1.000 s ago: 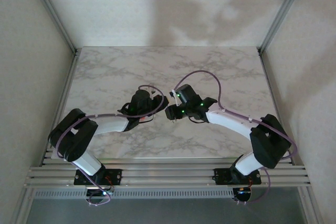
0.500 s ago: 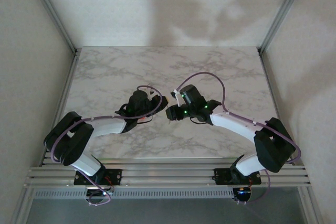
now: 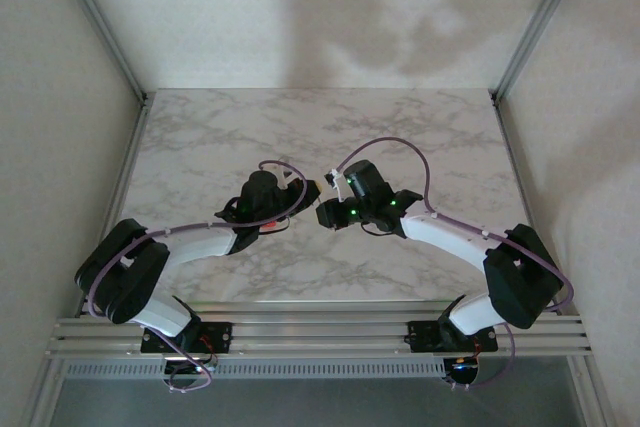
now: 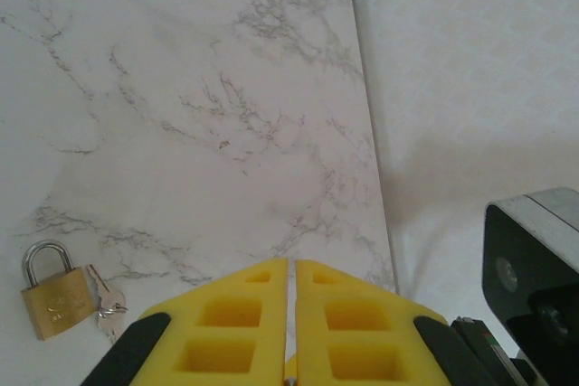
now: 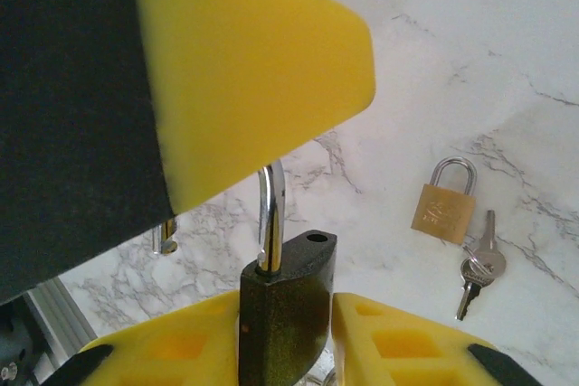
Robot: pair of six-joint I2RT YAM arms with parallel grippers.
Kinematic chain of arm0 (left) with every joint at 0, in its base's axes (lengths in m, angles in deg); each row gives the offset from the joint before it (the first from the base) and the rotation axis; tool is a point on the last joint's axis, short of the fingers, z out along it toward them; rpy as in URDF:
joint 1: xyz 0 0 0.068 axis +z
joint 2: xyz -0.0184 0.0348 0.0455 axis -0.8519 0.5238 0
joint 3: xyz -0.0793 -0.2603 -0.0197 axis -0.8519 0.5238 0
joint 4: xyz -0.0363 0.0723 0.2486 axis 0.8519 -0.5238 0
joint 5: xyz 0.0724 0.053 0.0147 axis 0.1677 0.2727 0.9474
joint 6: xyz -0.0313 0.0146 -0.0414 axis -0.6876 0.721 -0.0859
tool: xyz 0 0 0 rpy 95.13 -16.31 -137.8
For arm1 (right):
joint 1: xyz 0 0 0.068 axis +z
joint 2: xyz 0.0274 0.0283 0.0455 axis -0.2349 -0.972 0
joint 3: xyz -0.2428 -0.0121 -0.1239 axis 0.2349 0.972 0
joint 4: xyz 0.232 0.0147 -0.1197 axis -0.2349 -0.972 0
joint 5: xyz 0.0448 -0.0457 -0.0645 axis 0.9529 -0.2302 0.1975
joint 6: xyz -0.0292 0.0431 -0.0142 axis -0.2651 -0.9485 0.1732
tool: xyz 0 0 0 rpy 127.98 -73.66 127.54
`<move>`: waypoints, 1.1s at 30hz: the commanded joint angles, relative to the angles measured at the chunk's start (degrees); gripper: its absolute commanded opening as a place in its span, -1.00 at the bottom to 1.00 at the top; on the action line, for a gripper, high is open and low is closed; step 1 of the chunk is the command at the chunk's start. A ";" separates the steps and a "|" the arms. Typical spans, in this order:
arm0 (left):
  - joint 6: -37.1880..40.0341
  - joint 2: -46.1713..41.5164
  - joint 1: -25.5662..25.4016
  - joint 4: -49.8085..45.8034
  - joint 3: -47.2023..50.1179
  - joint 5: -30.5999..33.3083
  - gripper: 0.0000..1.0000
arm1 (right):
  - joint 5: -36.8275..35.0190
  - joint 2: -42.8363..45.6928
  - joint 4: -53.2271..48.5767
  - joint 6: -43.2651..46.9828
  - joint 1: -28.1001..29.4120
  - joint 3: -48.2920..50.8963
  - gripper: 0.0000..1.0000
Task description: Lock with the key
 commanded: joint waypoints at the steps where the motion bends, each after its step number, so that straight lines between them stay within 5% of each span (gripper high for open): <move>1: -0.67 -1.72 -0.31 0.80 -0.08 -0.56 -1.00 | 0.94 0.39 0.55 -0.47 -0.62 0.53 -0.48; 25: 1.92 -10.11 1.99 6.62 6.50 -4.45 -1.00 | 14.91 3.20 5.84 -0.90 -3.12 3.07 -0.99; 33: 2.86 -13.98 4.00 12.78 11.02 -7.91 -1.00 | 21.91 3.88 7.74 -0.90 -3.12 3.56 -1.00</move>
